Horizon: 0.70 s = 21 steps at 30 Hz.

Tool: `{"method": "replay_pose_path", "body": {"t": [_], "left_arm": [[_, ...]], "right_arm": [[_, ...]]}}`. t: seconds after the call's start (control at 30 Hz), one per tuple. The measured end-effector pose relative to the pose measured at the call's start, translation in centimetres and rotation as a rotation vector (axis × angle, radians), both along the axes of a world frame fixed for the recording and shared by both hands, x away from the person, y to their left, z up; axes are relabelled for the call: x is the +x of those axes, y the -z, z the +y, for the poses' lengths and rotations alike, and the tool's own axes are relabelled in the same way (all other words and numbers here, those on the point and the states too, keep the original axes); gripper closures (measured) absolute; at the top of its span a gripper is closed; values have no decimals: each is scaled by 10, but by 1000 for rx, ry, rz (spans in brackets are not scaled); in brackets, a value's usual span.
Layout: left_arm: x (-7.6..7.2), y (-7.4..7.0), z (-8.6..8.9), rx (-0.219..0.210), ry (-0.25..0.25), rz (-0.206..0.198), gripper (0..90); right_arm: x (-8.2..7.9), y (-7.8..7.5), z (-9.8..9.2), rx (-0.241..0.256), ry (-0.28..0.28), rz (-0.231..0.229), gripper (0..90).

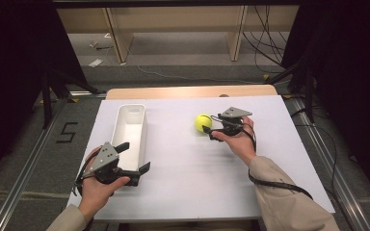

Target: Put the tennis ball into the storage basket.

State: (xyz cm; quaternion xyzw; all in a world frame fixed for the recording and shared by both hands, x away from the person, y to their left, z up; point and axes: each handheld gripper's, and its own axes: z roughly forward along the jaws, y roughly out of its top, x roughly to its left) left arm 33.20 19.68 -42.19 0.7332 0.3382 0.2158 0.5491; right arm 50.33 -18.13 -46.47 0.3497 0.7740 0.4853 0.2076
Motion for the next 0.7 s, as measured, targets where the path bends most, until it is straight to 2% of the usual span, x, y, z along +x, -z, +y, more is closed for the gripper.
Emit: {"method": "replay_pose_path", "body": {"t": [0.7], "left_arm": [[0,0,0,-2,1,0,0]], "right_arm": [[17,4,10,-10,12,12,117]]}}
